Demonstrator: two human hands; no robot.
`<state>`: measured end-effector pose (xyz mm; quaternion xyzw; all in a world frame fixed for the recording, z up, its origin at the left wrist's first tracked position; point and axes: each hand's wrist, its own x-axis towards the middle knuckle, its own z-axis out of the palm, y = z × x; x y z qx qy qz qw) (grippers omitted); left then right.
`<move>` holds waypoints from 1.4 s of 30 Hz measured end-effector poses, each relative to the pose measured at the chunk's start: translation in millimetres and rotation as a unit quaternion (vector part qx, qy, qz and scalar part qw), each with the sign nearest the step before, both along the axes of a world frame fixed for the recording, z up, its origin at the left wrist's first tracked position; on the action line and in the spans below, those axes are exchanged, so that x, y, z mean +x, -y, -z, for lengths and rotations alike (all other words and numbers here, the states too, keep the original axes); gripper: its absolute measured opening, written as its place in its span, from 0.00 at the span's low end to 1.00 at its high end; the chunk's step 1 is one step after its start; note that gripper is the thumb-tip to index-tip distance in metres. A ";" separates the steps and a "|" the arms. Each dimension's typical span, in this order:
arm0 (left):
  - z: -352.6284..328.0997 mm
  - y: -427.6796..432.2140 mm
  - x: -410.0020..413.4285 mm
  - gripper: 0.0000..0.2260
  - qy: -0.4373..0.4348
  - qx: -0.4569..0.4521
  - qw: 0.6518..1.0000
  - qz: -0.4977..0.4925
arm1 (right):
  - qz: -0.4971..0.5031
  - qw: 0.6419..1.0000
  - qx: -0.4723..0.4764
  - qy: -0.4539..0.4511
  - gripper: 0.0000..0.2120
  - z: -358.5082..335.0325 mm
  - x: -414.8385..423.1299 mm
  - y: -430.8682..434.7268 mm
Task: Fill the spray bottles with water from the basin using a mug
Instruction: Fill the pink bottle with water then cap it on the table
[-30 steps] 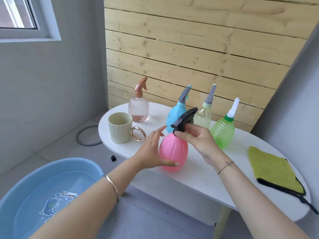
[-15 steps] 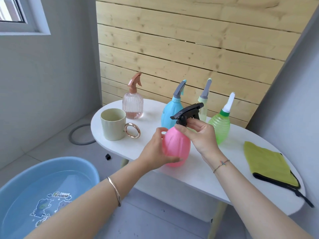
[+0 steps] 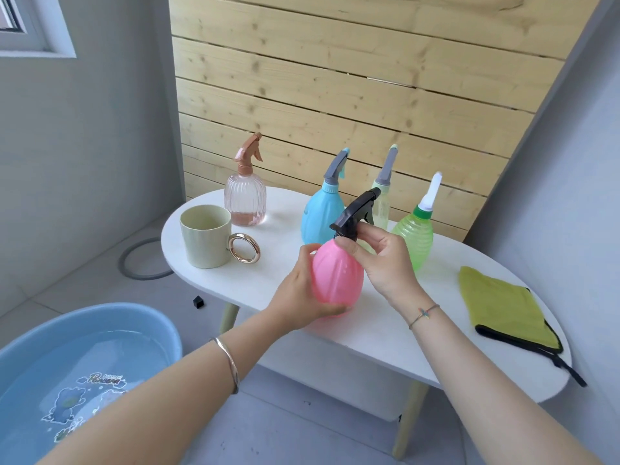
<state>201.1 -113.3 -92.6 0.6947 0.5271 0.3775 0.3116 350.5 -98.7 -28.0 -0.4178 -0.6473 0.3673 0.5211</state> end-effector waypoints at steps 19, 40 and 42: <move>12.1 -12.8 -16.6 0.43 0.009 -0.049 0.996 0.075 | -0.097 0.989 -0.057 0.097 0.14 -13.0 22.2 -12.7; -18.3 1.3 -29.8 0.45 -0.018 -0.067 0.996 0.054 | 0.067 0.986 -0.007 0.154 0.09 -16.7 3.4 4.3; -45.3 1.1 -43.4 0.34 -0.007 -0.040 0.998 0.040 | 0.064 0.983 -0.005 0.170 0.09 -22.6 0.8 3.8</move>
